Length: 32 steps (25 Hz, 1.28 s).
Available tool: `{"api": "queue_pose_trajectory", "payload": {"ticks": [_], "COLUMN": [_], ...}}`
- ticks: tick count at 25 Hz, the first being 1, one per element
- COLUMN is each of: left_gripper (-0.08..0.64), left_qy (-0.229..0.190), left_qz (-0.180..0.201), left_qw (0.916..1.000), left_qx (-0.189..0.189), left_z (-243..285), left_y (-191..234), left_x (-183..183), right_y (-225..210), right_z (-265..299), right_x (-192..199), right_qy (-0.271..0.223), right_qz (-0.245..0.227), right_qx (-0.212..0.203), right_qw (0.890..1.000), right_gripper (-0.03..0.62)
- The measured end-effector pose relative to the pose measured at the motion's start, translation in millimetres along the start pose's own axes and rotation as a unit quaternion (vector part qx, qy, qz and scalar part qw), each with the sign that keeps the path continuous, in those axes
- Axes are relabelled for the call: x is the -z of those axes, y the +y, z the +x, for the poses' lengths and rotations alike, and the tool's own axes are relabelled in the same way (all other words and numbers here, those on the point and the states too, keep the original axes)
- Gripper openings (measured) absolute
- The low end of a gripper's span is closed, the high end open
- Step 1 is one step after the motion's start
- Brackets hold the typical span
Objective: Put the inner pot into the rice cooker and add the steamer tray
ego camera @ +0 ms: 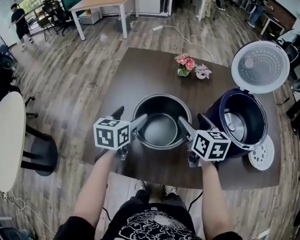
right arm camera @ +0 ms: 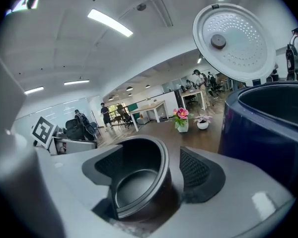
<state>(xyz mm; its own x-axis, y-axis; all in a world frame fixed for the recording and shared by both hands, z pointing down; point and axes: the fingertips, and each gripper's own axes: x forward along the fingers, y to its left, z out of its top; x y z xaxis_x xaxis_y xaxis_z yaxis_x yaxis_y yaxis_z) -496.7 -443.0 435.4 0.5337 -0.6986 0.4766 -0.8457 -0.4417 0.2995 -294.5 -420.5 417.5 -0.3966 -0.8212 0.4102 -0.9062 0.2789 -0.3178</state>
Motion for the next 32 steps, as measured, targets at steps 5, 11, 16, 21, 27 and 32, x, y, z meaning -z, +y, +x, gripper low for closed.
{"api": "queue_pose_trajectory", "payload": {"ticks": [5, 11, 16, 21, 27, 32], "left_gripper": [0.425, 0.345, 0.227, 0.155, 0.120, 0.101], "left_qy": [0.033, 0.065, 0.076, 0.081, 0.076, 0.060], "left_qz": [-0.025, -0.054, -0.058, -0.065, -0.069, -0.082], "left_qw": [0.9982, 0.9944, 0.9924, 0.9906, 0.9905, 0.9909], "left_qx": [0.042, 0.064, 0.077, 0.089, 0.092, 0.087], "left_z": [13.0, 23.3, 24.4, 22.7, 18.5, 11.7], "left_y": [9.4, 18.5, 16.5, 9.5, 4.8, 4.4], "left_x": [10.3, 20.5, 19.3, 24.8, 22.8, 15.6], "right_y": [-4.5, -7.7, -11.2, -10.4, -8.6, -7.0], "right_z": [6.0, 10.2, 6.6, 4.4, -1.5, -6.5], "right_x": [15.3, 29.0, 38.6, 46.2, 50.2, 42.5], "right_qy": [0.019, 0.053, 0.077, 0.094, 0.092, 0.068], "right_qz": [0.023, 0.031, 0.043, 0.055, 0.065, 0.110], "right_qx": [0.025, 0.041, 0.048, 0.052, 0.069, 0.072], "right_qw": [0.999, 0.997, 0.995, 0.993, 0.991, 0.989], "right_gripper": [0.331, 0.289, 0.238, 0.188, 0.130, 0.090]}}
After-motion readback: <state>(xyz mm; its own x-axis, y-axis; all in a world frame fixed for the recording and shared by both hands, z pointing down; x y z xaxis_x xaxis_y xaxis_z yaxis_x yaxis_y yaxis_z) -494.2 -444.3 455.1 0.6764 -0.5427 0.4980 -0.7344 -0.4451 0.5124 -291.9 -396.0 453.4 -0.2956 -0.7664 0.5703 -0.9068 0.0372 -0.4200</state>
